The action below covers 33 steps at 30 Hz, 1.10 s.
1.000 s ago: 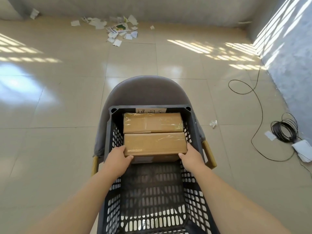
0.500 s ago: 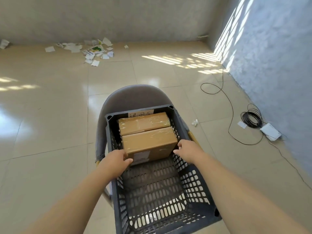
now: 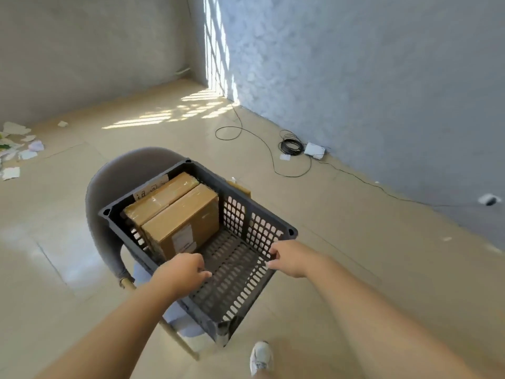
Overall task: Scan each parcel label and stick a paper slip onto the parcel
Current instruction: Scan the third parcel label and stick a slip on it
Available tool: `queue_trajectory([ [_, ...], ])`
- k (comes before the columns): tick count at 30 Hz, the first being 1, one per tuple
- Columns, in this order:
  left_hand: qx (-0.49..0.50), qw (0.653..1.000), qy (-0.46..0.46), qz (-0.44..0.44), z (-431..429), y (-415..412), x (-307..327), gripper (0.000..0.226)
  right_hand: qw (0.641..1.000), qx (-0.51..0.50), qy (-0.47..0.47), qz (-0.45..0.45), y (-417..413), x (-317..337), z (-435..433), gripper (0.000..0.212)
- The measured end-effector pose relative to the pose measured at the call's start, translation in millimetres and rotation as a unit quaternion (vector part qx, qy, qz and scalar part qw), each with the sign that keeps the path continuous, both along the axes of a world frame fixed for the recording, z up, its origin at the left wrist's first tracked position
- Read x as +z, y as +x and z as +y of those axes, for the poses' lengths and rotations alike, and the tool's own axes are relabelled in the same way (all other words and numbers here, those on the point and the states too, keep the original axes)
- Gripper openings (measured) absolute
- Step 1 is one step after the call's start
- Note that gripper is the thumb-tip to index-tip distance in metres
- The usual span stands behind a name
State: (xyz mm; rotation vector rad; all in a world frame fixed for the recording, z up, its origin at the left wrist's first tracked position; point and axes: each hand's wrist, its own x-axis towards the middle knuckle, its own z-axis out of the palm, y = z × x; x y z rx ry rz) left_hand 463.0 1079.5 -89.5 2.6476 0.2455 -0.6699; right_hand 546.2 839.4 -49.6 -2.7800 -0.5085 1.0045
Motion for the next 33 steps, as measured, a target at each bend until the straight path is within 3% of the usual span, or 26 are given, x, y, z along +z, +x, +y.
queue_trajectory([
  [7,-0.163,0.986,-0.006,-0.024,-121.8,-24.0,22.5,0.035,0.989,-0.143,-0.018,-0.015,-102.2,14.3,-123.4,0.052],
  [16,-0.367,0.927,-0.019,-0.082,-294.6,-110.2,30.1,0.041,0.946,-0.325,-0.020,-0.014,-270.8,25.9,-294.3,0.054],
  [20,-0.409,0.908,-0.042,-0.077,-371.9,-165.6,28.6,0.040,0.920,-0.392,0.000,-0.003,-357.3,27.9,-365.3,0.048],
  [26,-0.446,0.887,-0.083,-0.088,-477.9,-250.9,31.7,0.036,0.887,-0.459,-0.029,-0.025,-475.2,31.7,-464.7,0.056],
  [33,-0.533,0.836,-0.105,-0.080,-588.0,-312.2,36.5,0.036,0.831,-0.555,-0.018,-0.026,-567.6,40.2,-554.7,0.055],
])
